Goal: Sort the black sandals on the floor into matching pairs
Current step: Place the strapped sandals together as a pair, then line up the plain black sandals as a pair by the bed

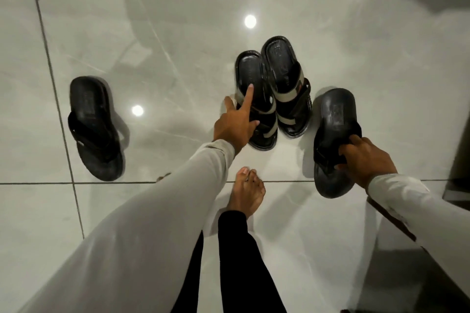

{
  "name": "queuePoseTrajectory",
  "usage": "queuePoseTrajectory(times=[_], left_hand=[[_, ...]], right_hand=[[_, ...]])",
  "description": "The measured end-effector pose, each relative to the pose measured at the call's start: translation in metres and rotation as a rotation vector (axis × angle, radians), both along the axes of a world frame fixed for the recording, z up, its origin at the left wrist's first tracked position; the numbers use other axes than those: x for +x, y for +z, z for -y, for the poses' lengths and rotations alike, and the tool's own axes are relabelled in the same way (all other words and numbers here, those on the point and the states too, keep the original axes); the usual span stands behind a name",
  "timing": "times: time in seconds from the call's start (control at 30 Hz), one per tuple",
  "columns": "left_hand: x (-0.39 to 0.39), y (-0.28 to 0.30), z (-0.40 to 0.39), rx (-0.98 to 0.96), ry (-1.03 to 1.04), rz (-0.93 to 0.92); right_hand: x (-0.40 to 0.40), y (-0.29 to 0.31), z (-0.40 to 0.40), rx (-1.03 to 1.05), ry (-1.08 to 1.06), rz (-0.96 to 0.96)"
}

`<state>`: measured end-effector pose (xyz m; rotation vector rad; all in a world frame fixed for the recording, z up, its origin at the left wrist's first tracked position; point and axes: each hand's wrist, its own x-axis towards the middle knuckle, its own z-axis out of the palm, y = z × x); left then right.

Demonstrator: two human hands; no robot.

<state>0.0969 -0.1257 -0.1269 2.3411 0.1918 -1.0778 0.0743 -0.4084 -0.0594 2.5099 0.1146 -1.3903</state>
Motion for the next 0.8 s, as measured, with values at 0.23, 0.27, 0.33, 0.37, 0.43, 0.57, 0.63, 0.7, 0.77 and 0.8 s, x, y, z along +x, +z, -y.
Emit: queuePoseTrajectory(times=[0.23, 0.27, 0.33, 0.37, 0.43, 0.57, 0.63, 0.7, 0.77, 0.8], left_hand=[[-0.067, 0.02, -0.15, 0.301, -0.17, 0.056], [-0.079, 0.024, -0.176, 0.347, -0.175, 0.068], [-0.1, 0.031, -0.223, 0.419, -0.147, 0.083], [-0.109, 0.035, -0.246, 0.446, -0.121, 0.088], [-0.119, 0.037, -0.288, 0.498, -0.072, 0.092], [-0.115, 0.024, -0.343, 0.584, -0.051, 0.019], [-0.111, 0.015, -0.356, 0.588, -0.073, -0.054], [-0.107, 0.007, -0.361, 0.539, -0.054, -0.126], [-0.103, 0.0, -0.358, 0.462, 0.002, -0.178], [-0.101, -0.002, -0.354, 0.425, 0.036, -0.19]], right_hand=[[-0.043, 0.039, -0.077, 0.137, 0.072, 0.01], [-0.05, 0.042, -0.096, 0.161, 0.079, 0.019], [-0.061, 0.046, -0.137, 0.224, 0.074, 0.052], [-0.065, 0.044, -0.161, 0.268, 0.073, 0.077], [-0.068, 0.032, -0.212, 0.358, 0.063, 0.119], [-0.051, -0.02, -0.313, 0.504, 0.067, 0.161], [-0.038, -0.047, -0.359, 0.549, 0.095, 0.155], [-0.034, -0.07, -0.396, 0.554, 0.14, 0.111], [-0.035, -0.083, -0.418, 0.523, 0.164, 0.085], [-0.038, -0.085, -0.424, 0.507, 0.161, 0.089]])
